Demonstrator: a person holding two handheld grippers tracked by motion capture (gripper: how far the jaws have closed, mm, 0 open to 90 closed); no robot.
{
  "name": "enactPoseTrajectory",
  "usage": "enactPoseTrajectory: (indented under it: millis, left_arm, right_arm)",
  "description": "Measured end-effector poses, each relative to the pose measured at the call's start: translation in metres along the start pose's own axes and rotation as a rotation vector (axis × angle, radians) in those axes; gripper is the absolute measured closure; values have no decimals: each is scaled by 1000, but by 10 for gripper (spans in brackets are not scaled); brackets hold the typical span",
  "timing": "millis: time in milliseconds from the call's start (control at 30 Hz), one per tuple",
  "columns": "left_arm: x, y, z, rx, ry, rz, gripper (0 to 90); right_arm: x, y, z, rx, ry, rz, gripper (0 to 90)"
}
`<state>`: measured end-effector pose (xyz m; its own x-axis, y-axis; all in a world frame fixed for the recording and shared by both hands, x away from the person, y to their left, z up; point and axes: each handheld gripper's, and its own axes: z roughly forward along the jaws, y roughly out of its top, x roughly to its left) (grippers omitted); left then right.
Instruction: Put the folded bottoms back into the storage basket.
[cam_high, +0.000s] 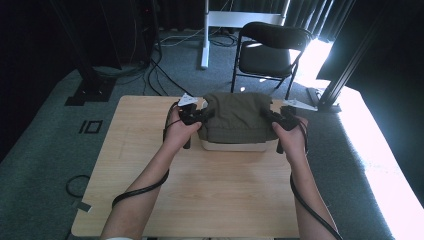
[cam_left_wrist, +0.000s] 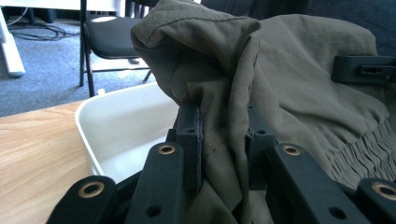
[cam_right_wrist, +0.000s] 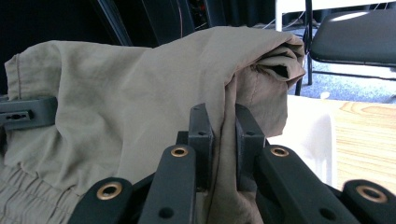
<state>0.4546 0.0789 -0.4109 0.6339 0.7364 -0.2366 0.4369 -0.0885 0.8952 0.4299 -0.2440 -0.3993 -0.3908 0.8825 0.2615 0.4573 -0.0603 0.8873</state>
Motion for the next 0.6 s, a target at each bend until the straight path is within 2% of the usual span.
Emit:
enactPoseTrajectory:
  millis: [200,600]
  left_arm:
    - [8,0,14,17,18,-22,754]
    - [20,-4,40,84,67,-39,758]
  right_arm:
    - [-8,1,17,17,-17,39,809]
    - [-24,-12,51,76,-75,48,809]
